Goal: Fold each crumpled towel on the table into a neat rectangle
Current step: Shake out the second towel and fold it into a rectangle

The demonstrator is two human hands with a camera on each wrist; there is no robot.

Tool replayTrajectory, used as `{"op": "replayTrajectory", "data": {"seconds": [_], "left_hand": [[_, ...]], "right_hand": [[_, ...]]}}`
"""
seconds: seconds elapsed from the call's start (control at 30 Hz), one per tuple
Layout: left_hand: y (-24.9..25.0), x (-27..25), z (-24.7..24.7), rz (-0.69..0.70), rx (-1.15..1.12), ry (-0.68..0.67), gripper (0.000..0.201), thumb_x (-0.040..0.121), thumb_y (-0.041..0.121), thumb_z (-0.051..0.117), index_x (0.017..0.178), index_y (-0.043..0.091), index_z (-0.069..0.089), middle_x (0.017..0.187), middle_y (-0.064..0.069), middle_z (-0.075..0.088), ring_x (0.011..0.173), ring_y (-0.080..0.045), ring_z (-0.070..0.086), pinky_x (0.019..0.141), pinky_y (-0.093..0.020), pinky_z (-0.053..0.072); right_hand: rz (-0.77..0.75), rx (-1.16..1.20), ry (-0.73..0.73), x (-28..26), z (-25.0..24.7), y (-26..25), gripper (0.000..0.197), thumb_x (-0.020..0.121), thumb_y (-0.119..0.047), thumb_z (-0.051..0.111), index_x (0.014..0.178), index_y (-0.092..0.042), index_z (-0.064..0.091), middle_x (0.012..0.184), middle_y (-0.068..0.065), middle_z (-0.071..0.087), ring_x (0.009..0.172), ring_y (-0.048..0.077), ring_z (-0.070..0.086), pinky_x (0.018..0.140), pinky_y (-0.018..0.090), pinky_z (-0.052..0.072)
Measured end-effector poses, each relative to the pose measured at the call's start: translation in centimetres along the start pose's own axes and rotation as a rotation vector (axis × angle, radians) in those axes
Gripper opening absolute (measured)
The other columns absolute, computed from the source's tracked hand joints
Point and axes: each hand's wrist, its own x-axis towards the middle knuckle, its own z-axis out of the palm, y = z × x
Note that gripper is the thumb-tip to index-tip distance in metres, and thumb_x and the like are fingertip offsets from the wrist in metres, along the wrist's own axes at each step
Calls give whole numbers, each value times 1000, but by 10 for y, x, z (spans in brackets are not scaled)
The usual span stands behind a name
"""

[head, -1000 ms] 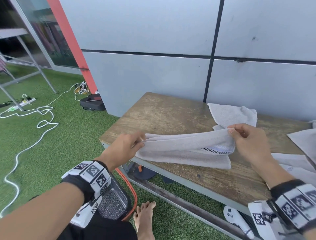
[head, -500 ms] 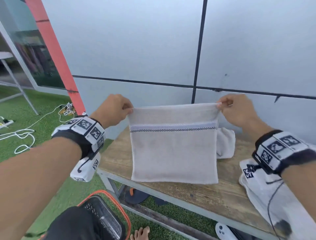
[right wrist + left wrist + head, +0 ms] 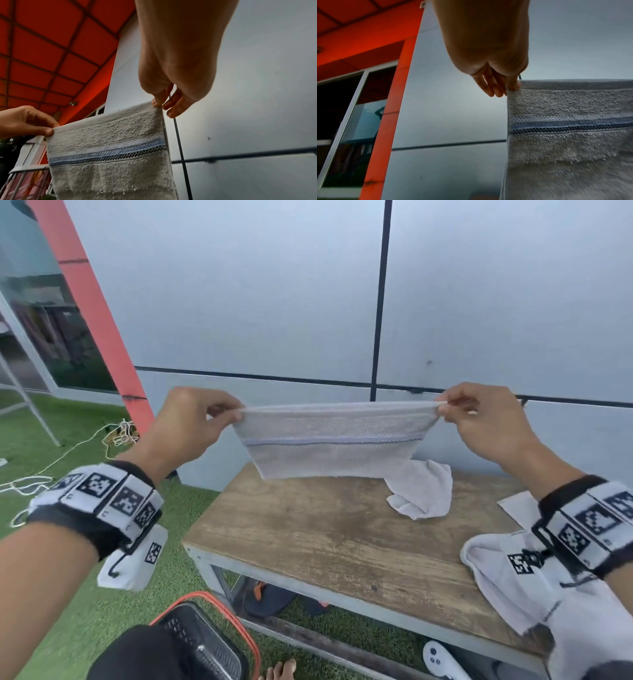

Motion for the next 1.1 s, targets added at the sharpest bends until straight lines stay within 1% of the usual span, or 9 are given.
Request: {"op": "replayTrajectory", "data": {"seconds": [0.13, 0.23, 0.3, 0.4, 0.53, 0.6, 0.73, 0.87, 1.1], "left_hand": [[-23, -59, 36, -139, 58, -334, 10, 86, 14, 78, 94, 9, 80, 84, -6, 77, 83, -22, 71, 82, -31, 56], [-32, -92, 53, -245, 62, -642, 3, 84, 21, 81, 84, 18, 79, 77, 1, 75, 72, -12, 67, 67, -20, 50], [-32, -106, 59, -277, 63, -850, 8, 84, 26, 80, 78, 28, 76, 72, 6, 75, 68, -8, 68, 62, -13, 47], [-31, -116, 63, -334, 57, -1028, 5, 86, 27, 78, 91, 26, 76, 75, 3, 77, 70, -2, 70, 72, -17, 51], [-46, -119, 72, -385, 17, -961, 8, 86, 30, 78, 93, 25, 77, 71, 5, 76, 75, -7, 72, 81, -23, 52], [-55, -117, 81, -405, 19, -850, 5, 85, 30, 79, 86, 26, 77, 69, 8, 75, 76, -9, 72, 79, -26, 52], [-63, -103, 108, -420, 11, -638, 9, 87, 22, 77, 78, 20, 76, 75, 6, 73, 72, -13, 68, 64, -24, 49], [-75, -91, 139, -424, 77, -545, 23, 93, 26, 67, 71, 30, 65, 68, 11, 63, 59, -8, 57, 55, -20, 39], [-84, -82, 189, -526, 68, -412, 13, 97, 18, 59, 90, 10, 67, 76, 3, 60, 69, -11, 54, 55, -18, 33]], "right_hand": [[49, -105, -446, -49, 11, 40, 17, 93, -8, 68, 86, -23, 69, 94, -3, 75, 89, 14, 69, 80, 15, 47], [79, -228, -799, -77, 20, 70, 12, 93, -15, 69, 90, -26, 69, 90, -7, 77, 91, 13, 69, 93, 33, 48], [117, -239, -957, -90, 23, 78, 8, 95, -19, 67, 93, -27, 68, 88, -10, 76, 83, 8, 66, 88, 31, 46], [200, -203, -1069, -101, 28, 80, 7, 96, -19, 65, 94, -25, 69, 84, -9, 75, 75, 7, 59, 77, 27, 44], [259, -161, -1035, -94, 43, 85, 4, 97, -13, 62, 97, -11, 66, 71, -1, 62, 62, 12, 49, 66, 26, 38], [273, -153, -947, -87, 55, 88, 5, 98, -9, 61, 97, -5, 65, 73, 3, 65, 60, 10, 59, 63, 21, 42], [256, -255, -709, -73, 84, 103, 9, 95, -11, 64, 86, -15, 66, 88, 4, 75, 83, 24, 71, 79, 33, 53], [284, -389, -568, -66, 111, 110, 26, 93, -10, 60, 72, -26, 60, 91, -1, 68, 88, 22, 61, 65, 26, 40], [430, -389, -417, -56, 146, 133, 18, 87, -4, 56, 82, -2, 74, 92, 13, 74, 92, 30, 65, 76, 31, 48]]}}
